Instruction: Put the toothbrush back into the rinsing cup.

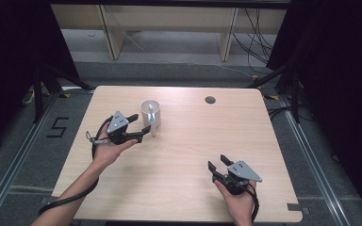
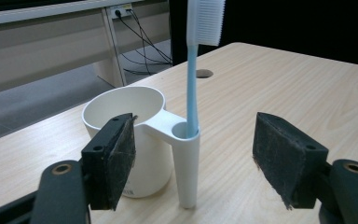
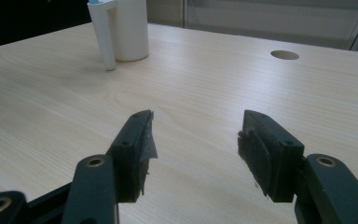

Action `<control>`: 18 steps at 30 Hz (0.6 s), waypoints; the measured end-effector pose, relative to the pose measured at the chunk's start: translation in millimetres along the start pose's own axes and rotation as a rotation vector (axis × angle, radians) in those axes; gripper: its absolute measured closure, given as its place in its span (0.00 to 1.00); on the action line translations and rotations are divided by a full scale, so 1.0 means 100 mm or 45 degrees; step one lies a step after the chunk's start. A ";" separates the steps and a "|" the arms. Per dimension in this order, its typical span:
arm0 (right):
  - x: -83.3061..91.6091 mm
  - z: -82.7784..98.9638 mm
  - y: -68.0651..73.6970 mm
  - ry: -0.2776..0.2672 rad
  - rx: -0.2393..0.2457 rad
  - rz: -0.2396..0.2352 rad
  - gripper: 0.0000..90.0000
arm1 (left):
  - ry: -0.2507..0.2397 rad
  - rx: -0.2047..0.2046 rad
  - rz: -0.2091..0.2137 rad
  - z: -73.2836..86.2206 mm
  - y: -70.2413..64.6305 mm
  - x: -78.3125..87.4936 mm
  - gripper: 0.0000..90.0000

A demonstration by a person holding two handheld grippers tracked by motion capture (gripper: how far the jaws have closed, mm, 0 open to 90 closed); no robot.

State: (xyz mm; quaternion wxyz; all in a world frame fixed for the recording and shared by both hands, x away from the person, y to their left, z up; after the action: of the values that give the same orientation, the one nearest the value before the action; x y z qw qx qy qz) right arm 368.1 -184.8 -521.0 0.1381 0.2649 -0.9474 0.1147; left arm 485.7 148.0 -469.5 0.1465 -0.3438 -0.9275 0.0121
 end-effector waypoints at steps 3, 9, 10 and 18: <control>0.00 0.00 0.00 -0.004 -0.010 0.003 0.49 | -0.005 0.007 0.005 0.02 -0.01 0.05 0.33; 0.00 0.00 -0.02 -0.002 0.018 0.027 0.49 | 0.001 0.014 0.010 0.09 -0.03 0.16 0.33; 0.00 0.00 -0.02 -0.002 0.018 0.027 0.49 | 0.001 0.014 0.010 0.09 -0.03 0.16 0.33; 0.00 0.00 -0.02 -0.003 0.019 0.027 0.49 | 0.001 0.056 0.007 0.15 -0.05 0.30 0.33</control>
State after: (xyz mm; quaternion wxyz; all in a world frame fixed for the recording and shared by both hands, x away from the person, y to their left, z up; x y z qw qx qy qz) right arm 369.3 -186.4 -520.8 0.1336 0.2559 -0.9495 0.1230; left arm 456.2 164.7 -475.5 0.1545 -0.3430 -0.9260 0.0328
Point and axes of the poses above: each handheld gripper's, and its own axes: x roughly backward along the jaws, z roughly out of its underside, y roughly to its left, the point moved 5 cm from there along -x, roughly forward along the jaws, and after that the axes turned 10 degrees about x, right-handed, at the moved point
